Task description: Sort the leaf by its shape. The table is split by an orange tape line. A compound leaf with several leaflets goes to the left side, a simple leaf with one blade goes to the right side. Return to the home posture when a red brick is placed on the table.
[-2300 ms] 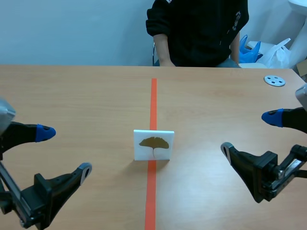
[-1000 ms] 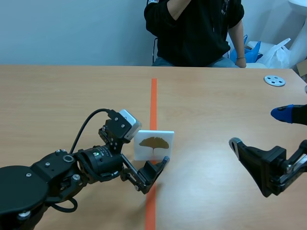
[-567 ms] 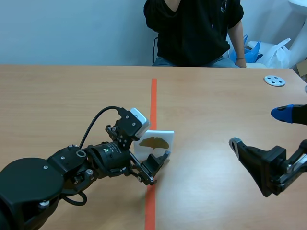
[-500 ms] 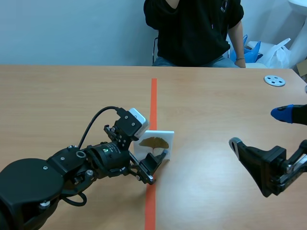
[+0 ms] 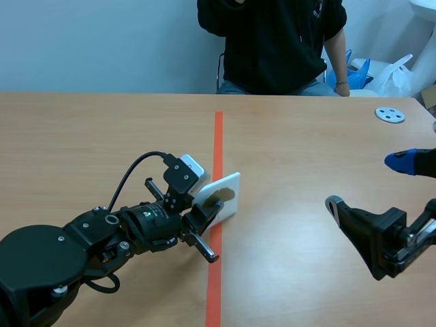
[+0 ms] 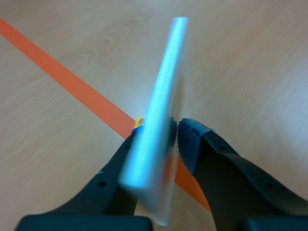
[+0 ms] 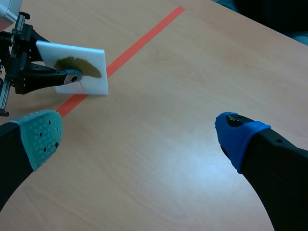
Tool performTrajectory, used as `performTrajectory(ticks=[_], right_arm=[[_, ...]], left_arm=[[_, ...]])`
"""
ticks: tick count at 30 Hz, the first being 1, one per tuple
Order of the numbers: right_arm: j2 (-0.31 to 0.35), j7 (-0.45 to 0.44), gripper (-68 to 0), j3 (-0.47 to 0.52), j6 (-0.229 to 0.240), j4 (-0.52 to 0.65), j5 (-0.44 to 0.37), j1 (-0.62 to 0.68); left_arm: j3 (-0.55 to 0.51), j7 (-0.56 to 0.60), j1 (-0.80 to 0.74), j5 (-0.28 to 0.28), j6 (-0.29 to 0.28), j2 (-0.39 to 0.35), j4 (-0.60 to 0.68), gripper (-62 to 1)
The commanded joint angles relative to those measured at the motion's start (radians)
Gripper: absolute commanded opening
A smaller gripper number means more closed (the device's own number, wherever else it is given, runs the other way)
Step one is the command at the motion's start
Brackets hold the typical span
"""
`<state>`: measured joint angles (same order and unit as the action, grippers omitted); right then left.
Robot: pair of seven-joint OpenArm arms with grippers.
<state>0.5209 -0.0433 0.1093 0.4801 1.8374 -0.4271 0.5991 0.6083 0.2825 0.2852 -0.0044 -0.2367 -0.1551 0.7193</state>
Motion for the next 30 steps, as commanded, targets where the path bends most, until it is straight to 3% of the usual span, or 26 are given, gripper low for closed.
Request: performTrajectory(ticks=[1,6,15,18,22,27,30], right_arm=[[0.0,-0.008,0.4,0.01,0.0,0.014,-0.011,-0.001],[0.0,-0.008,0.4,0.01,0.0,0.014,-0.011,-0.001],[0.0,-0.008,0.4,0.01,0.0,0.014,-0.011,-0.001],[0.0,-0.008,0.4,0.01,0.0,0.014,-0.011,-0.001],[0.0,-0.008,0.4,0.011,0.0,0.014,-0.011,-0.001],[0.0,-0.008,0.4,0.023,0.0,0.014,-0.011,-0.001],[0.0,-0.008,0.4,0.035,0.0,0.014,-0.011,-0.001]], left_arm=[[-0.002,0.016,0.01,-0.01,-0.002,0.005,0.018,-54.3],[-0.003,-0.032,-0.015,-0.037,-0.039,-0.004,0.093,-56.9],[-0.032,-0.237,-0.133,-0.247,-0.058,-0.113,0.465,-56.9],[-0.093,-0.307,-0.179,-0.286,-0.058,-0.145,0.579,-56.9],[-0.208,-0.37,-0.241,-0.298,-0.058,-0.16,0.674,-56.9],[-0.363,-0.386,-0.301,-0.378,-0.056,-0.167,0.711,-56.9],[-0.442,-0.388,-0.319,-0.397,-0.037,-0.174,0.71,-56.9]])
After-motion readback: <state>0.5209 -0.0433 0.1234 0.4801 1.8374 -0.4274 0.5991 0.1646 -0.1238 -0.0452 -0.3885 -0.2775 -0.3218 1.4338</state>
